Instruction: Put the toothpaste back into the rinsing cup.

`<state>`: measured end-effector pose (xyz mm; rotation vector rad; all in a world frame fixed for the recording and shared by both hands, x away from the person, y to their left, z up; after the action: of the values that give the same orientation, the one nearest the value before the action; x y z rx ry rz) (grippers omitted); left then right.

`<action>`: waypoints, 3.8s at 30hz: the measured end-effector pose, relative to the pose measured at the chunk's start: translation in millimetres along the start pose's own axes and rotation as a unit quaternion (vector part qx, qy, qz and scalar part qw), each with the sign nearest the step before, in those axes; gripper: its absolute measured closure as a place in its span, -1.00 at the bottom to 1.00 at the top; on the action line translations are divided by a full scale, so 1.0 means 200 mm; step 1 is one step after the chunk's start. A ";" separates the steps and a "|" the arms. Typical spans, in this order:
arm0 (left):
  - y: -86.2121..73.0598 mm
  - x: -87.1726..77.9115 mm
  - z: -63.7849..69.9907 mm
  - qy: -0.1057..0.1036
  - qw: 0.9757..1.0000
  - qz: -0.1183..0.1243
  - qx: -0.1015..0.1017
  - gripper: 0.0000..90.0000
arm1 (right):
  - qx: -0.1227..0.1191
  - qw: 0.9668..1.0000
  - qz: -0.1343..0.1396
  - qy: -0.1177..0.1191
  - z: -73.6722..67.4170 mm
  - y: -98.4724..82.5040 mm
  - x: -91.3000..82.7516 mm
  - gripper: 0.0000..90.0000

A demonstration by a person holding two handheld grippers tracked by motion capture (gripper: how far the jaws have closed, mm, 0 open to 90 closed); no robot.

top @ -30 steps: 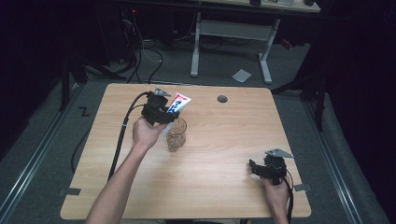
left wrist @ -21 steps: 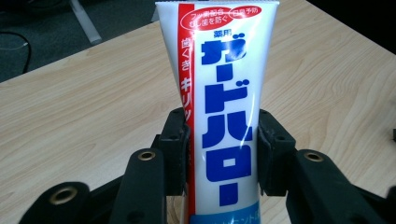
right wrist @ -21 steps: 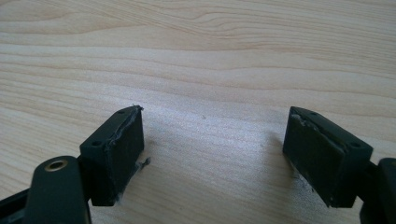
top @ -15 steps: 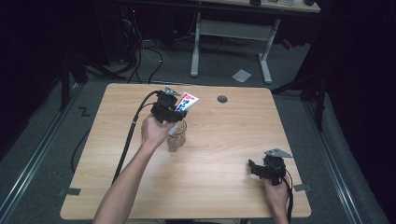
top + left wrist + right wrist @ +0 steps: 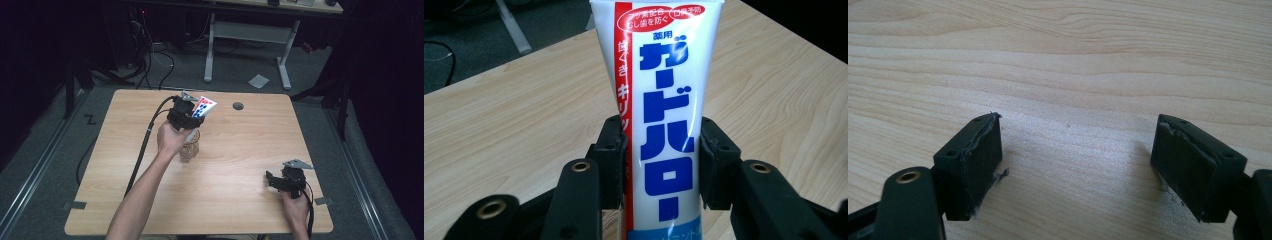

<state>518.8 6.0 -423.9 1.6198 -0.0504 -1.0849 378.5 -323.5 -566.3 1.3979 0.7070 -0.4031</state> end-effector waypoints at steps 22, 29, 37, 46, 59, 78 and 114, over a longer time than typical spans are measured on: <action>-0.05 0.06 0.00 0.014 1.000 0.004 0.024 0.33 | 0.000 1.000 0.000 -0.002 0.00 0.00 0.00 -0.55; -0.06 0.06 0.00 0.010 1.000 0.005 0.026 0.33 | 0.000 1.000 0.000 -0.002 0.00 0.00 0.00 -0.55; -0.09 0.04 -0.03 0.011 1.000 0.004 0.020 0.32 | -0.001 1.000 0.000 -0.001 0.00 0.00 0.00 -0.55; -0.11 0.04 -0.05 0.013 1.000 -0.001 0.015 0.32 | -0.001 1.000 0.000 -0.001 0.00 0.00 0.00 -0.55; -0.13 0.03 -0.07 0.013 1.000 -0.002 0.008 0.32 | -0.001 1.000 0.000 -0.001 0.00 0.00 0.00 -0.55; -0.16 0.02 -0.07 0.013 1.000 -0.004 0.008 0.31 | 0.000 1.000 0.000 -0.001 0.00 0.00 0.00 -0.55; -0.19 0.02 -0.06 0.018 0.999 -0.029 0.021 0.29 | 0.000 1.000 0.000 -0.001 0.00 0.00 0.00 -0.55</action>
<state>510.0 26.9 -456.5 1.6866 -0.0024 -1.1049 378.7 -322.5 -566.3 1.3980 0.7055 -0.4033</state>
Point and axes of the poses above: each handheld gripper's, and its own axes: x roughly forward along the jaws, y roughly out of its top, z roughly to its right, the point moved 5 cm from there along x, roughly forward along the jaws, and after that the axes turned 3 degrees about z, right-handed, at the moved point
